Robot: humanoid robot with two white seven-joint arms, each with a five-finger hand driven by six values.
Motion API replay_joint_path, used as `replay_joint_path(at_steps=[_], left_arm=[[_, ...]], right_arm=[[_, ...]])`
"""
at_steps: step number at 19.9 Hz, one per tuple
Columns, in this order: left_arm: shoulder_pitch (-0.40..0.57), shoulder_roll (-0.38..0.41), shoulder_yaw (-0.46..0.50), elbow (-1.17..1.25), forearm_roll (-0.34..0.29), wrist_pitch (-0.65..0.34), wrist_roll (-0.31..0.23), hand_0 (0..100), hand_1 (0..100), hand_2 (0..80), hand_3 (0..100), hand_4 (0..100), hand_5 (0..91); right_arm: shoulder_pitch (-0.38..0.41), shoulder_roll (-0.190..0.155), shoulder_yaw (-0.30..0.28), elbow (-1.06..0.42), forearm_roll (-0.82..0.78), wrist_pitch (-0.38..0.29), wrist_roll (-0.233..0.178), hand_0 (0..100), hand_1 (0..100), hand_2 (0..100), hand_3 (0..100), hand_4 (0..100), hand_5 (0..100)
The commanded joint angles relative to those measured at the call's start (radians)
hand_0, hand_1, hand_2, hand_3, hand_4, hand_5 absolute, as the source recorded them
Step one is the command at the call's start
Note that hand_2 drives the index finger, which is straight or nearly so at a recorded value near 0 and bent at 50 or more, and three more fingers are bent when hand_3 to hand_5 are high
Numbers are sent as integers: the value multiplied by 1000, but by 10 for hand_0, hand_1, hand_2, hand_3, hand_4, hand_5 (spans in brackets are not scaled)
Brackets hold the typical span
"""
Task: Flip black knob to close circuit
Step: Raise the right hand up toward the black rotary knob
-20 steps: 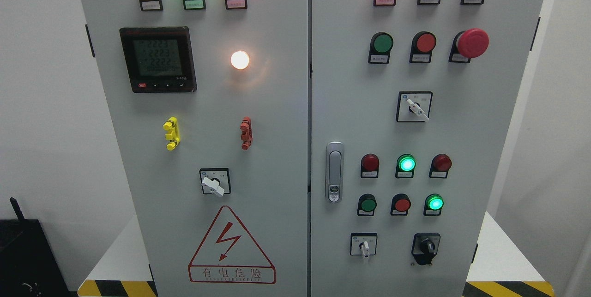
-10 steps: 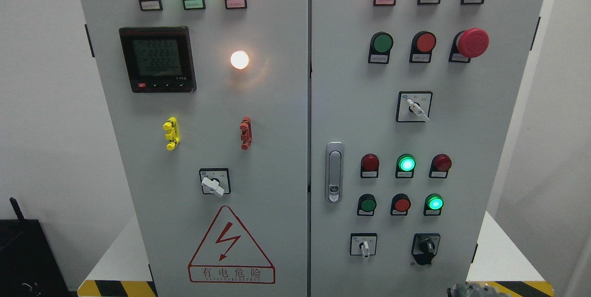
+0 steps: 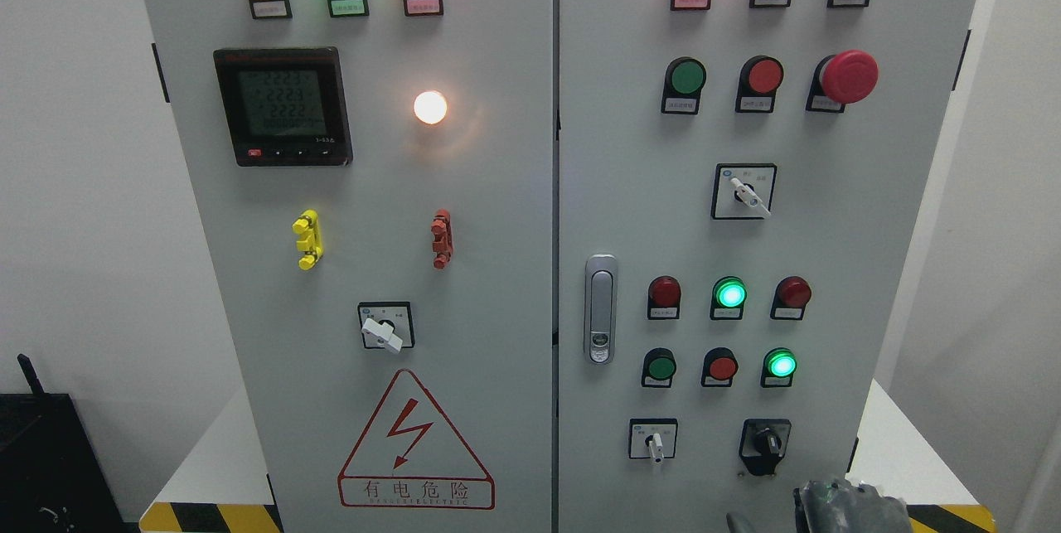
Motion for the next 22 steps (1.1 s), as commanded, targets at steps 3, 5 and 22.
replay_joint_path(at_steps=[3,5,22], left_arm=[[0,0,11,0,8,0,1,0,0,0,49,23,0],[0,1,11,0,8,0,1,0,0,0,48,24,0],[0,0,11,0,8,0,1,0,0,0,49,24,0]], right_arm=[[-48,-39,-31,98,-4,7,-2,0,0,897,1000,815,827],[-68,-40,-39,109,-6,7,-1,0,0,897,1000,816,827],[-123,-42,-42,184,-6,22,-2,0,0,894,1000,821,830]])
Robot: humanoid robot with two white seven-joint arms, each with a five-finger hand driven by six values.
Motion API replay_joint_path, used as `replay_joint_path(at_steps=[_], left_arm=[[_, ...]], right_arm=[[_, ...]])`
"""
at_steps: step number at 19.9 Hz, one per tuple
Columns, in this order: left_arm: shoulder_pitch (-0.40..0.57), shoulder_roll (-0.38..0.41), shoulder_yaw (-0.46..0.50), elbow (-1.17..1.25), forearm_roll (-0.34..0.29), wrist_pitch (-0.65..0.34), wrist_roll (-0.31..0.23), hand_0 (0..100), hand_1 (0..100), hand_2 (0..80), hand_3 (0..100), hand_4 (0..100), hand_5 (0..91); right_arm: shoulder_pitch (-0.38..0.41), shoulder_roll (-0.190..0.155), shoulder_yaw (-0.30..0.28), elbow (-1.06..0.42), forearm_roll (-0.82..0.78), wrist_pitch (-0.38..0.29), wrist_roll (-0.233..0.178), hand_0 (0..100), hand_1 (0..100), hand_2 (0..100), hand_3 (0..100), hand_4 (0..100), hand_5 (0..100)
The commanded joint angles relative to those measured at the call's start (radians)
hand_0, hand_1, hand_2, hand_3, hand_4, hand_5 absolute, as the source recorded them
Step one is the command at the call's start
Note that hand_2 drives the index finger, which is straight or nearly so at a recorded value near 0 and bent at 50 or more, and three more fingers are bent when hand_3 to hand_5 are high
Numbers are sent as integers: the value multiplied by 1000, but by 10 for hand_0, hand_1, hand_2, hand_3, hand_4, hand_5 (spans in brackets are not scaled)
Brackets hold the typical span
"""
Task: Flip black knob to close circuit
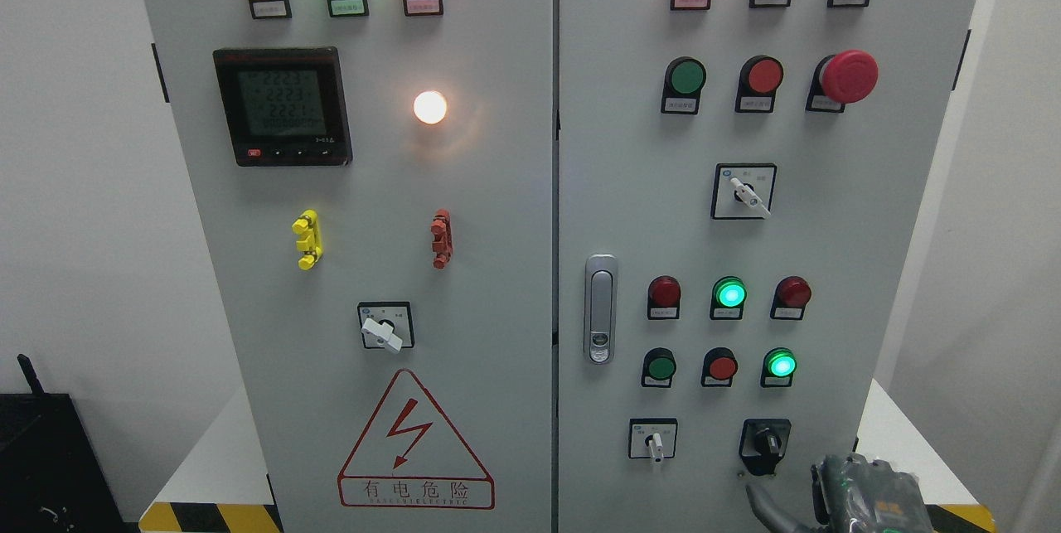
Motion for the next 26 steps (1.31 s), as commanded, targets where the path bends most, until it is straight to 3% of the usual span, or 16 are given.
replay_joint_path(at_steps=[1,26], left_arm=[[0,1,11,0,8,0,1,0,0,0,49,24,0],[0,0,11,0,8,0,1,0,0,0,49,24,0]], right_arm=[[-23,-5,-7,60,0,3,0,0,0,894,1000,821,830],[-83,-8,-8,115,-2,40,3,0,0,894,1000,829,841]])
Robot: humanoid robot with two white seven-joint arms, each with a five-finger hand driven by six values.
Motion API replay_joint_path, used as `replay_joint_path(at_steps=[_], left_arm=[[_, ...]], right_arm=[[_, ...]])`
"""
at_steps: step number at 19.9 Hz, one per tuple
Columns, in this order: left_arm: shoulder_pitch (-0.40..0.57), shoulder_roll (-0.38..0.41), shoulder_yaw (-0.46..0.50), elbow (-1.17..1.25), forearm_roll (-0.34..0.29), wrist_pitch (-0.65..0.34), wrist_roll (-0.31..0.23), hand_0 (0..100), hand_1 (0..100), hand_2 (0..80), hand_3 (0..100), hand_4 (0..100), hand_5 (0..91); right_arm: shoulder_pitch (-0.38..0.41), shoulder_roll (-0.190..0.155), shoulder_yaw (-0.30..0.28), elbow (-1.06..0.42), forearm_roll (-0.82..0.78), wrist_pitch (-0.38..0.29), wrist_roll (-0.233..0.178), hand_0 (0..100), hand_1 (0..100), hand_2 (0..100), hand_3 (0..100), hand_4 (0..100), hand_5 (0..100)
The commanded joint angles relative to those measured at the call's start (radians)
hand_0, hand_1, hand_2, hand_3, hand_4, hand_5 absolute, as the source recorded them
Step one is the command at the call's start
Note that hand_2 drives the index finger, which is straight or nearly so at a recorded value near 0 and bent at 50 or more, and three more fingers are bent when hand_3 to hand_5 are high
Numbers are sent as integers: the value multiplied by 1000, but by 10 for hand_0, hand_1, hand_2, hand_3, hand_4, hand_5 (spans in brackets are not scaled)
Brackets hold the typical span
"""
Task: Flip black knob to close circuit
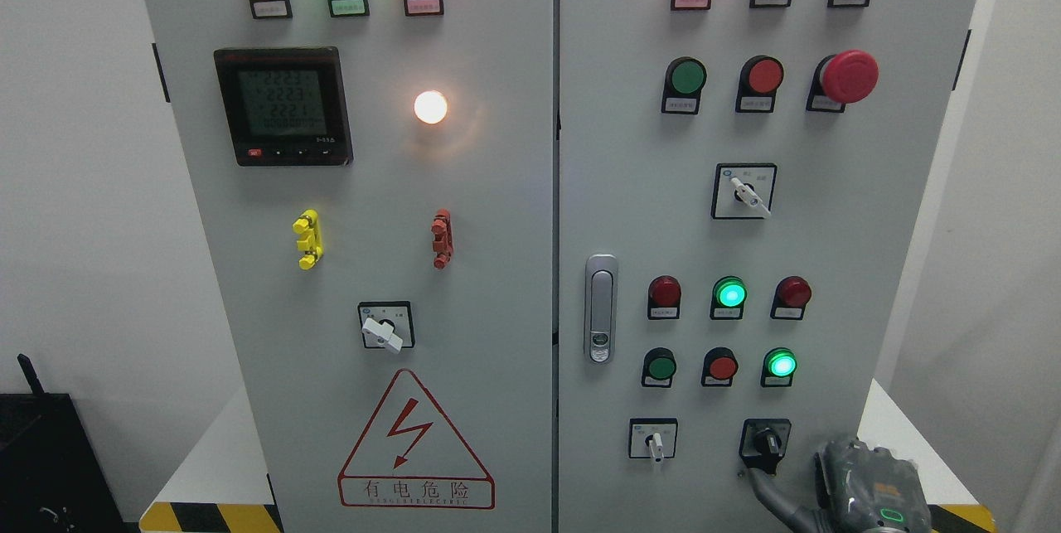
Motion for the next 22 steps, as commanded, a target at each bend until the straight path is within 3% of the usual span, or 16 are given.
replay_joint_path(at_steps=[1,22], left_arm=[[0,0,11,0,8,0,1,0,0,0,49,24,0],[0,0,11,0,8,0,1,0,0,0,49,24,0]], right_arm=[[-11,-2,-3,21,-1,8,2,0,0,894,1000,829,842],[-8,-27,-18,-31,-73,35,5,0,0,894,1000,831,853]])
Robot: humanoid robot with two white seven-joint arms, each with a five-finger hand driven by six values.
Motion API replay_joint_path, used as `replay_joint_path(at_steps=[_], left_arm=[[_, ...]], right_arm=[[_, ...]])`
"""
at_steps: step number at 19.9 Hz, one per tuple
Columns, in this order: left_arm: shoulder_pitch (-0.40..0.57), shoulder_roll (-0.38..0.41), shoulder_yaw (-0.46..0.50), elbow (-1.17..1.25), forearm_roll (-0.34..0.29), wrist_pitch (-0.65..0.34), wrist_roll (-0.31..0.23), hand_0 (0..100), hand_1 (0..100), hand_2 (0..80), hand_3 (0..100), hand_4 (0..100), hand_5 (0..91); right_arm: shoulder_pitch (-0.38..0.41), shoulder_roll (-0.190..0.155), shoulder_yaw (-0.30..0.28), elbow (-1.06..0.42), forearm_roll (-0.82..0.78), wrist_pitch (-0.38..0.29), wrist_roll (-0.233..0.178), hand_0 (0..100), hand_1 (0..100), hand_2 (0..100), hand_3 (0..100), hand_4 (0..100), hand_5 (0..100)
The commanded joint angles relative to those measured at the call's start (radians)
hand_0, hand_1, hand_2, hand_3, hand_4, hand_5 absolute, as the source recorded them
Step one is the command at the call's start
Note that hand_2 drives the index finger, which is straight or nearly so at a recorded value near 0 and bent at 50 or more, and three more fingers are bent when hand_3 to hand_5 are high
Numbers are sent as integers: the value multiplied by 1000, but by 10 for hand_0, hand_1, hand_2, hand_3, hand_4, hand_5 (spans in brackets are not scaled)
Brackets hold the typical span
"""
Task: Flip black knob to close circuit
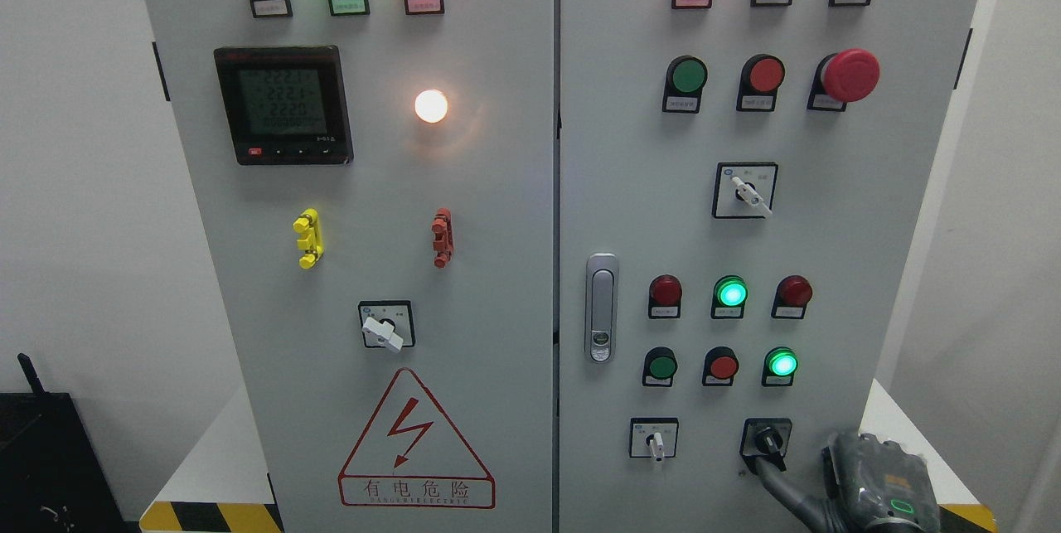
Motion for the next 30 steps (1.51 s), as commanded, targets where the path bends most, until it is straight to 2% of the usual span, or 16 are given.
replay_joint_path(at_steps=[1,8,11,18,21,23,30], left_arm=[[0,0,11,0,8,0,1,0,0,0,49,24,0],[0,0,11,0,8,0,1,0,0,0,49,24,0],[0,1,11,0,8,0,1,0,0,0,49,24,0],[0,0,11,0,8,0,1,0,0,0,49,25,0],[0,1,11,0,8,0,1,0,0,0,49,24,0],[0,0,11,0,8,0,1,0,0,0,48,24,0],[0,0,11,0,8,0,1,0,0,0,49,23,0]], right_arm=[[5,-14,-8,-16,-10,1,-8,0,0,894,1000,831,853],[19,-28,-5,-10,-10,1,-18,0,0,894,1000,831,854],[30,-28,2,-3,-10,13,-45,0,0,894,1000,830,854],[30,-28,8,-4,-10,24,-47,0,0,895,1000,829,855],[31,-28,33,-6,-10,26,-51,0,0,895,1000,829,855],[33,-23,54,-9,-10,30,-68,0,0,895,1000,829,855],[33,-12,100,-10,-10,49,-71,0,0,895,1000,829,855]])
